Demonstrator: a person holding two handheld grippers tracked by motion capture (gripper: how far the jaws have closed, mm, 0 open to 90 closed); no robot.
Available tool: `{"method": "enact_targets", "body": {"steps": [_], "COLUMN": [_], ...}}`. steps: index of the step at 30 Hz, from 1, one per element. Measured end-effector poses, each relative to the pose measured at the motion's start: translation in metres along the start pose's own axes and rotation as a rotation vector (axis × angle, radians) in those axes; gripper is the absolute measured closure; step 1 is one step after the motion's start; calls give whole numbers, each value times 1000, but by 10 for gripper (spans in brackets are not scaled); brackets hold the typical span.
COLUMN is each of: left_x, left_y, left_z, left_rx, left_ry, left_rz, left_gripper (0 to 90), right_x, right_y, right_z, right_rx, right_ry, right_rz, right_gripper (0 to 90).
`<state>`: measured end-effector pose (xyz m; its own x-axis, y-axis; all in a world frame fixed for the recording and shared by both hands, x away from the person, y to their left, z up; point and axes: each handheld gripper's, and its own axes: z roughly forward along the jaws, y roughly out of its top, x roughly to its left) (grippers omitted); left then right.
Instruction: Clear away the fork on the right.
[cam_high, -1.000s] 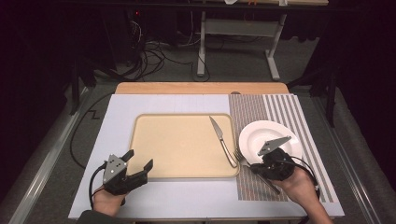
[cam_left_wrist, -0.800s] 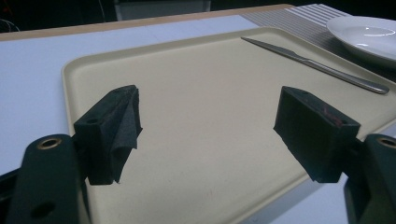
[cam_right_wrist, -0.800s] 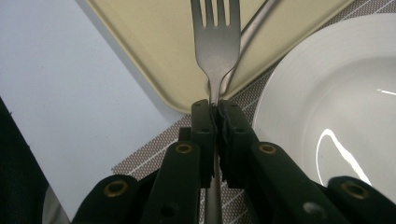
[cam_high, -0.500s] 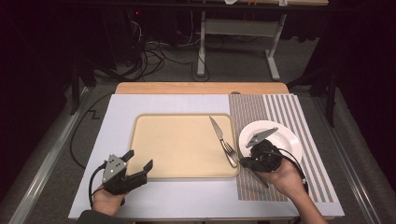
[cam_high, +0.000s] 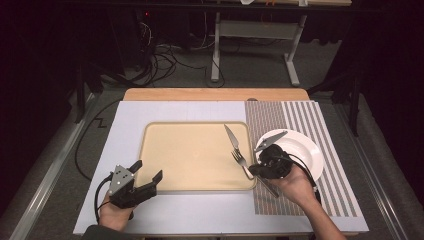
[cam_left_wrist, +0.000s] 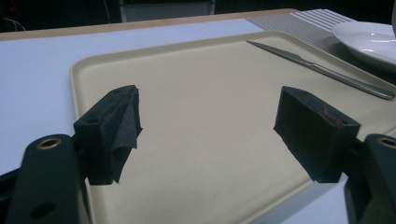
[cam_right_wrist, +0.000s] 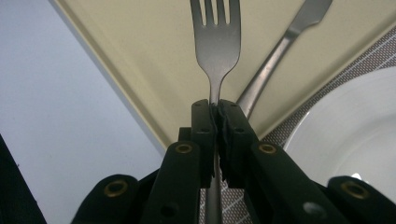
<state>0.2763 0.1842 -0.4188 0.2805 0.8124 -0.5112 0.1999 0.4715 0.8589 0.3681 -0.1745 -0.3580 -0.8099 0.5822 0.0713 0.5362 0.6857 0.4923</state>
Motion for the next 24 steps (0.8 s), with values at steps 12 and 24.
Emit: {"method": "enact_targets", "body": {"steps": [12, 24], "left_x": [-2, -2], "left_y": [-3, -4], "left_z": [-1, -1], "left_rx": [11, 21], "left_ry": [-12, -22], "left_rz": [22, 26], "left_gripper": [216, 208], "right_x": [1, 1], "right_y": [17, 29], "right_z": [11, 15], "right_rx": [14, 19], "right_ry": [15, 26], "right_rz": [2, 15], "right_gripper": [862, 862]}}
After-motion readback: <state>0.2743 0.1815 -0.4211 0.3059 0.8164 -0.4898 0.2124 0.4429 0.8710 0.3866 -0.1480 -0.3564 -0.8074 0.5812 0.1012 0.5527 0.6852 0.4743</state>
